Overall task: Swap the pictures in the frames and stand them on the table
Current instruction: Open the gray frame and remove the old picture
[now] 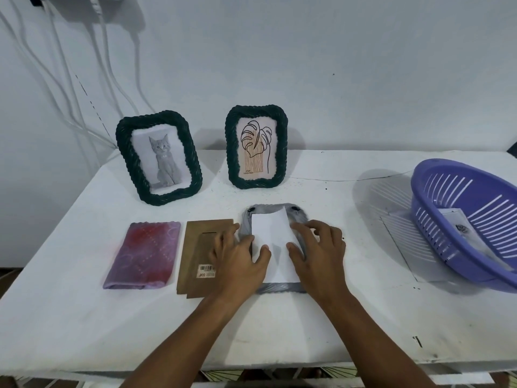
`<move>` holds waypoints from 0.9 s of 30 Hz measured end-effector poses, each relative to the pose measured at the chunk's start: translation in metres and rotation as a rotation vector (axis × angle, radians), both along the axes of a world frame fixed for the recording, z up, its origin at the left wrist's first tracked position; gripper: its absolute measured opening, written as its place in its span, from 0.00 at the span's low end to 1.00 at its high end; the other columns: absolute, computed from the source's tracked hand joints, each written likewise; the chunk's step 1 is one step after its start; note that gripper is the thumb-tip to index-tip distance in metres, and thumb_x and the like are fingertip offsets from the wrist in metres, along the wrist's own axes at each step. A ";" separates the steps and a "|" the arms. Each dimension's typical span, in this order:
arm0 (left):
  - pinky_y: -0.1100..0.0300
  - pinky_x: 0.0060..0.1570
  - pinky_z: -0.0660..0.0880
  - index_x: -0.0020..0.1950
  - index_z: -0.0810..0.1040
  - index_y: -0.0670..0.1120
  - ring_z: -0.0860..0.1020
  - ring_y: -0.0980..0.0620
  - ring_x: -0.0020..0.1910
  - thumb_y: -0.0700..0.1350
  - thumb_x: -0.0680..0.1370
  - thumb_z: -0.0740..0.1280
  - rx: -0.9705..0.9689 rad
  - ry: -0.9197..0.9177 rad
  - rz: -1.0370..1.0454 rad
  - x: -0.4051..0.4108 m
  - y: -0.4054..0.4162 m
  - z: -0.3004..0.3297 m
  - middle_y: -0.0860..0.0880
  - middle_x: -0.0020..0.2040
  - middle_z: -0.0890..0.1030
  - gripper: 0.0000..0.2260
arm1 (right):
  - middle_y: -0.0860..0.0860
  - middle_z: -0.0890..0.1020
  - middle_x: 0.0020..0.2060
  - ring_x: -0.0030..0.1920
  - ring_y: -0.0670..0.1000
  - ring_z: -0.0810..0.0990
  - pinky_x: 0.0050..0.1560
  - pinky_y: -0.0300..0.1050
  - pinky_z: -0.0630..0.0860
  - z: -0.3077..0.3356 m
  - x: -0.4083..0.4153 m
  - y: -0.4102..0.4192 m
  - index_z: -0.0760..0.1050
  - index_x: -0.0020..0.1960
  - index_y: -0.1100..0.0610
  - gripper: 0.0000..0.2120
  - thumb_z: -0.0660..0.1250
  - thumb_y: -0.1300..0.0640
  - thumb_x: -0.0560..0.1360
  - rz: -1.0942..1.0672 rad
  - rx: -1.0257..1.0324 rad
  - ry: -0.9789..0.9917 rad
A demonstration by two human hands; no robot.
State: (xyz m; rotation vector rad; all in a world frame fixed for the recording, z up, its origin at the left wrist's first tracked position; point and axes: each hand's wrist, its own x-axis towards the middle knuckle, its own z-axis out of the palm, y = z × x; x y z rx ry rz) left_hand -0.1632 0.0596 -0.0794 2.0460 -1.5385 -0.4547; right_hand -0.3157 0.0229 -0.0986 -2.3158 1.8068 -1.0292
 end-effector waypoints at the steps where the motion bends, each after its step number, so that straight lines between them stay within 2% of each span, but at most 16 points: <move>1: 0.49 0.66 0.58 0.62 0.78 0.48 0.56 0.47 0.69 0.60 0.70 0.54 0.006 0.003 -0.003 0.000 0.000 0.000 0.48 0.70 0.65 0.27 | 0.54 0.80 0.52 0.54 0.53 0.68 0.48 0.52 0.72 0.000 0.000 0.000 0.78 0.57 0.54 0.16 0.65 0.51 0.71 0.010 -0.036 0.020; 5: 0.50 0.65 0.58 0.61 0.78 0.49 0.58 0.48 0.68 0.59 0.73 0.59 0.014 0.025 0.002 0.005 -0.001 0.001 0.49 0.68 0.67 0.22 | 0.50 0.82 0.47 0.49 0.51 0.68 0.48 0.48 0.66 0.004 0.004 0.001 0.74 0.62 0.52 0.18 0.57 0.51 0.75 0.057 -0.056 0.038; 7: 0.51 0.63 0.60 0.63 0.77 0.51 0.61 0.48 0.67 0.56 0.75 0.64 -0.014 0.045 -0.003 0.009 -0.002 0.003 0.49 0.66 0.71 0.18 | 0.49 0.82 0.47 0.48 0.51 0.70 0.47 0.47 0.63 0.009 0.006 0.001 0.73 0.64 0.50 0.17 0.60 0.54 0.75 0.102 -0.037 -0.025; 10: 0.57 0.60 0.65 0.64 0.75 0.56 0.71 0.49 0.61 0.56 0.75 0.66 -0.137 0.061 -0.061 0.017 -0.002 0.014 0.52 0.59 0.78 0.18 | 0.42 0.80 0.45 0.49 0.50 0.72 0.48 0.48 0.70 0.021 0.008 0.002 0.76 0.61 0.47 0.14 0.64 0.57 0.77 0.148 0.052 -0.229; 12: 0.66 0.55 0.72 0.66 0.72 0.58 0.75 0.56 0.54 0.54 0.76 0.68 -0.162 0.217 -0.121 0.020 -0.003 0.026 0.55 0.56 0.79 0.19 | 0.36 0.77 0.48 0.52 0.47 0.72 0.53 0.41 0.71 0.033 0.009 0.002 0.77 0.60 0.45 0.13 0.65 0.57 0.78 0.166 0.206 -0.423; 14: 0.64 0.56 0.75 0.67 0.71 0.60 0.75 0.58 0.57 0.51 0.76 0.68 -0.116 0.503 -0.180 0.023 -0.005 0.037 0.58 0.61 0.77 0.20 | 0.35 0.76 0.49 0.52 0.44 0.72 0.51 0.31 0.69 0.045 0.009 0.002 0.77 0.58 0.43 0.12 0.65 0.57 0.78 0.168 0.334 -0.592; 15: 0.62 0.56 0.76 0.66 0.72 0.61 0.75 0.58 0.58 0.50 0.76 0.68 -0.094 0.631 -0.206 0.025 -0.007 0.041 0.57 0.63 0.76 0.19 | 0.37 0.76 0.49 0.51 0.44 0.73 0.49 0.30 0.68 0.049 0.008 0.001 0.77 0.57 0.43 0.11 0.65 0.56 0.78 0.168 0.368 -0.654; 18: 0.56 0.54 0.78 0.61 0.76 0.61 0.78 0.54 0.56 0.46 0.75 0.70 -0.056 0.898 -0.251 0.027 -0.009 0.051 0.54 0.59 0.80 0.18 | 0.46 0.78 0.50 0.46 0.48 0.74 0.48 0.38 0.72 0.061 0.001 -0.001 0.79 0.57 0.45 0.11 0.67 0.56 0.77 0.176 0.443 -0.788; 22: 0.57 0.53 0.79 0.59 0.80 0.53 0.80 0.51 0.55 0.38 0.74 0.70 -0.055 1.067 -0.246 0.023 -0.015 0.063 0.54 0.55 0.83 0.16 | 0.48 0.79 0.49 0.48 0.55 0.77 0.47 0.43 0.76 0.074 -0.013 -0.004 0.80 0.55 0.43 0.10 0.67 0.55 0.77 0.189 0.480 -0.806; 27: 0.57 0.50 0.79 0.58 0.81 0.47 0.82 0.49 0.52 0.35 0.73 0.70 -0.045 1.125 -0.220 0.002 -0.026 0.073 0.46 0.52 0.84 0.16 | 0.49 0.80 0.49 0.48 0.56 0.78 0.45 0.42 0.75 0.090 -0.039 -0.011 0.80 0.54 0.43 0.10 0.68 0.55 0.76 0.234 0.472 -0.814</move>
